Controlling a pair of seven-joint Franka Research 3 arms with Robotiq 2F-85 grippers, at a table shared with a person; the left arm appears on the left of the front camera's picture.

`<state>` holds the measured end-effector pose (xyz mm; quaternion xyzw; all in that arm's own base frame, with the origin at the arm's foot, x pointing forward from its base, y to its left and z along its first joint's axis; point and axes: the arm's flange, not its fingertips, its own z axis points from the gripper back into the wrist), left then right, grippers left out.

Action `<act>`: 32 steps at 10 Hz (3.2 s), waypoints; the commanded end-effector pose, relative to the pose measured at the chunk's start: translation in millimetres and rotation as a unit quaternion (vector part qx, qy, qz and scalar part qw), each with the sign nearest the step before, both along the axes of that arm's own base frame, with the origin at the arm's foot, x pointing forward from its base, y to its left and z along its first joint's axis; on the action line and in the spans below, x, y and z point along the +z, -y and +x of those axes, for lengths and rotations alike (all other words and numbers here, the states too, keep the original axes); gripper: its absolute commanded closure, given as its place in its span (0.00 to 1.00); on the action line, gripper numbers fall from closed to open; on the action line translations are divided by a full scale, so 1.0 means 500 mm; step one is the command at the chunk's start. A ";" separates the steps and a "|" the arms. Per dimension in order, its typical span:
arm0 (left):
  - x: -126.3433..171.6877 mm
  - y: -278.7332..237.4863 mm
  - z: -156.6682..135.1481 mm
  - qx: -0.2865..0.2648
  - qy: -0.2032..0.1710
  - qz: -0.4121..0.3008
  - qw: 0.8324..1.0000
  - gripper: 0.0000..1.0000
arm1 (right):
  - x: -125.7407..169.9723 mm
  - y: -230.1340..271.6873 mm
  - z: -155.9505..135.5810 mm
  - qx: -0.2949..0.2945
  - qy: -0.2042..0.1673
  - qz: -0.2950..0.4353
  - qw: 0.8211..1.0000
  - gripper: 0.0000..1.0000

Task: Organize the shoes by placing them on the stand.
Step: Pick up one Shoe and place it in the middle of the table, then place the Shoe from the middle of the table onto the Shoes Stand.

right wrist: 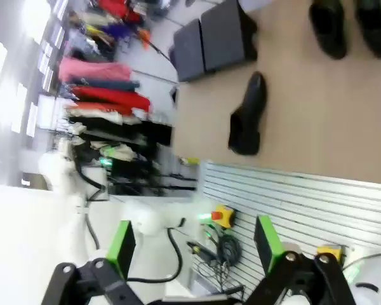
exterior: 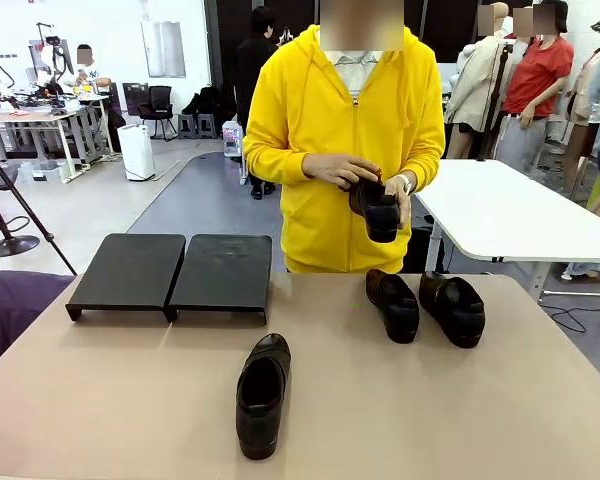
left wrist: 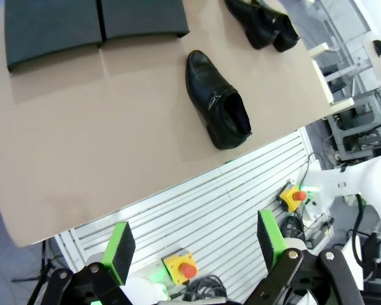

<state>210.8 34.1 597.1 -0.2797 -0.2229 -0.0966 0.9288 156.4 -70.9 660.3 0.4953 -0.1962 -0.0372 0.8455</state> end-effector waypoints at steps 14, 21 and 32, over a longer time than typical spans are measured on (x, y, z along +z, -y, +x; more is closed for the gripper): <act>-0.003 0.000 0.001 -0.005 0.006 -0.004 1.000 0.00 | -0.224 0.167 0.035 -0.006 -0.084 0.092 0.992 0.00; -0.076 0.318 0.132 -0.022 -0.070 0.097 0.993 0.00 | -0.224 0.167 0.035 -0.006 -0.084 0.092 0.992 0.00; -0.387 0.803 0.192 -0.146 -0.037 0.181 0.972 0.00 | -0.224 0.167 0.035 -0.006 -0.084 0.092 0.992 0.00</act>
